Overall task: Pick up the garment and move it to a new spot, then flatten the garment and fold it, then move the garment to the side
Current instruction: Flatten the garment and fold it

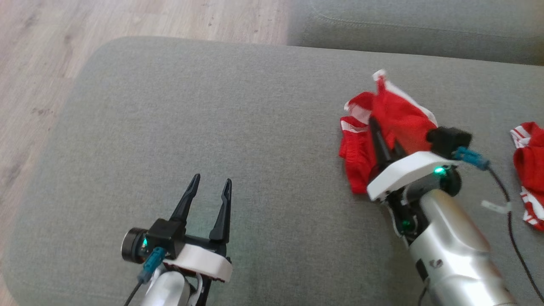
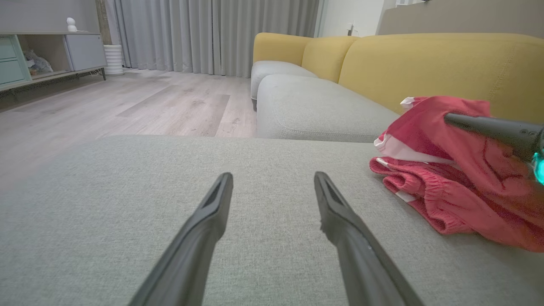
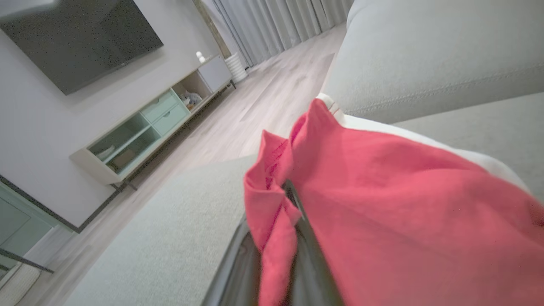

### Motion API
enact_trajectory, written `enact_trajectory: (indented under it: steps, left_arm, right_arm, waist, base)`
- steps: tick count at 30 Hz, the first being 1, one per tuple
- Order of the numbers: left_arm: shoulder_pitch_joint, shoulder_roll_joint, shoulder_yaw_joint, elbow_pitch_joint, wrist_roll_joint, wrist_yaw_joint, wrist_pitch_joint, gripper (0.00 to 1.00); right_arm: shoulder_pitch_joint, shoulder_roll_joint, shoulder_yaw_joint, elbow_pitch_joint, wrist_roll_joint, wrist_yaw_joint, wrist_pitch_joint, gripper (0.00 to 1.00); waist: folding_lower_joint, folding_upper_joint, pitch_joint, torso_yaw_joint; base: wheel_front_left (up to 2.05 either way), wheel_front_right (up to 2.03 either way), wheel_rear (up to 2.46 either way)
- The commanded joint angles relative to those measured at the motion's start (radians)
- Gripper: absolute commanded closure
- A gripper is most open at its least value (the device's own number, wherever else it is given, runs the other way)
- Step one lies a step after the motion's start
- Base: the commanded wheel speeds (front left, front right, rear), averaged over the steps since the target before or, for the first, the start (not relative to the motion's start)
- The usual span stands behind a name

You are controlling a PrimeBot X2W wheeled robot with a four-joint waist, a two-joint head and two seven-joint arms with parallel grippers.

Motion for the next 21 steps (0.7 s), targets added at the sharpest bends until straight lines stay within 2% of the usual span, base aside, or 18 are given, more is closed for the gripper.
enact_trajectory:
  steps: [1,12,13,14,18,21]
  left_arm:
    - [-0.025,0.007,0.027,-0.026,0.008,-0.001,-0.005,0.0]
    - [-0.031,0.007,0.026,-0.035,0.009,0.004,-0.005,0.0]
    - [-0.032,0.007,0.027,-0.034,0.008,0.004,-0.005,0.0]
    - [-0.033,0.007,0.028,-0.032,0.007,0.004,-0.005,0.0]
    - [-0.039,0.008,0.031,-0.03,0.007,0.002,-0.005,0.0]
    - [-0.042,0.009,0.039,-0.038,0.007,0.005,-0.005,0.0]
  right_arm:
    - [-0.044,0.009,0.029,-0.021,0.009,-0.001,-0.016,1.0]
    - [-0.1,0.009,0.261,0.169,0.042,-0.001,-0.038,1.0]
    - [-0.102,0.009,0.286,0.185,0.036,-0.001,-0.04,0.94]
    - [-0.103,0.009,0.311,0.203,0.029,-0.001,-0.039,0.0]
    - [-0.095,0.009,0.395,0.203,0.05,-0.001,-0.057,0.0]
    - [-0.097,0.009,0.42,0.185,0.075,-0.001,-0.092,0.0]
  waist:
    - [0.0,0.0,0.003,0.004]
    - [0.0,0.0,0.034,0.011]
    - [0.0,0.0,0.033,0.007]
    - [0.0,0.0,0.031,0.004]
    - [0.0,0.0,0.015,-0.019]
    - [0.0,0.0,-0.004,-0.045]
  base:
    - [0.0,0.0,0.0]
    - [0.0,0.0,0.0]
    - [0.0,0.0,0.0]
    - [0.0,0.0,0.0]
    - [0.0,0.0,0.0]
    - [0.0,0.0,0.0]
